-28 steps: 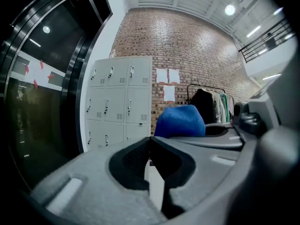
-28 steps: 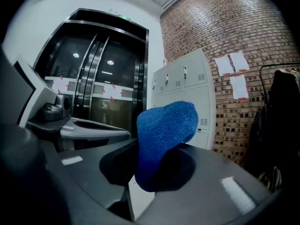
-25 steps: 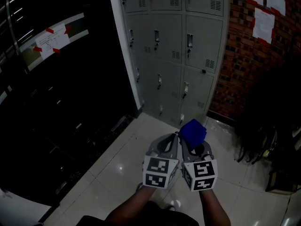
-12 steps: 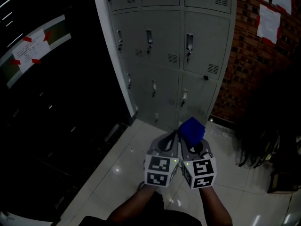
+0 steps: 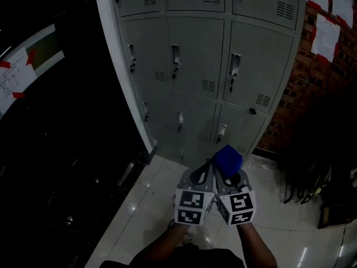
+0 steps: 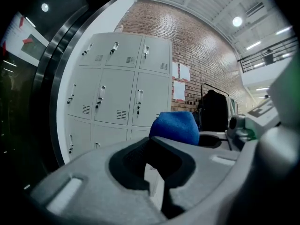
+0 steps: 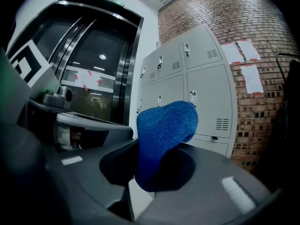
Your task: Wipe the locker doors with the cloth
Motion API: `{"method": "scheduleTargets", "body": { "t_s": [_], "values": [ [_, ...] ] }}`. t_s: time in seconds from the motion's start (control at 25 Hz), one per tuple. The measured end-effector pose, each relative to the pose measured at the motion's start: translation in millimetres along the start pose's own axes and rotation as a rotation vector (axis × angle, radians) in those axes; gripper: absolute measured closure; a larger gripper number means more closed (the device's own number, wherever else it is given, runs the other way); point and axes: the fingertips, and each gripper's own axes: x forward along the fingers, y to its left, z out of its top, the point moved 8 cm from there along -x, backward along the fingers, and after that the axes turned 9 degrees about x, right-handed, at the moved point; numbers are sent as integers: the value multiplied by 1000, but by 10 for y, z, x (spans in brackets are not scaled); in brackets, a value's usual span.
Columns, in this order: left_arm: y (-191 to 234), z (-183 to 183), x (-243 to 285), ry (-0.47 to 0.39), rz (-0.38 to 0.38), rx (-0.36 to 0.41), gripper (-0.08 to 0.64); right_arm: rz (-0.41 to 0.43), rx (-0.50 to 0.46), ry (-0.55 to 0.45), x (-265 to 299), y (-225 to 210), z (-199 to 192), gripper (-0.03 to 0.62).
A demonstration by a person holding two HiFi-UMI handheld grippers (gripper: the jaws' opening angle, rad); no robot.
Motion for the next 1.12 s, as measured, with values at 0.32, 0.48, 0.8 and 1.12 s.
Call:
{"method": "scheduleTargets", "body": {
  "t_s": [0.32,0.48,0.8,1.12],
  "values": [
    [329,75,512,-10,-50,-13,555,-43,-6,-2,497,-209,127,525],
    [413,198,842,-18,-60,17,555,-52,-17,-23,771,-435,251,525],
    [702,390,1670,-32,-20,25,555,-37,-81,-89,1594,-1098,634,525],
    [972,563,2402,-10,56,43,555,-9,-152,-92,2410,-1707,864,525]
  ]
}}
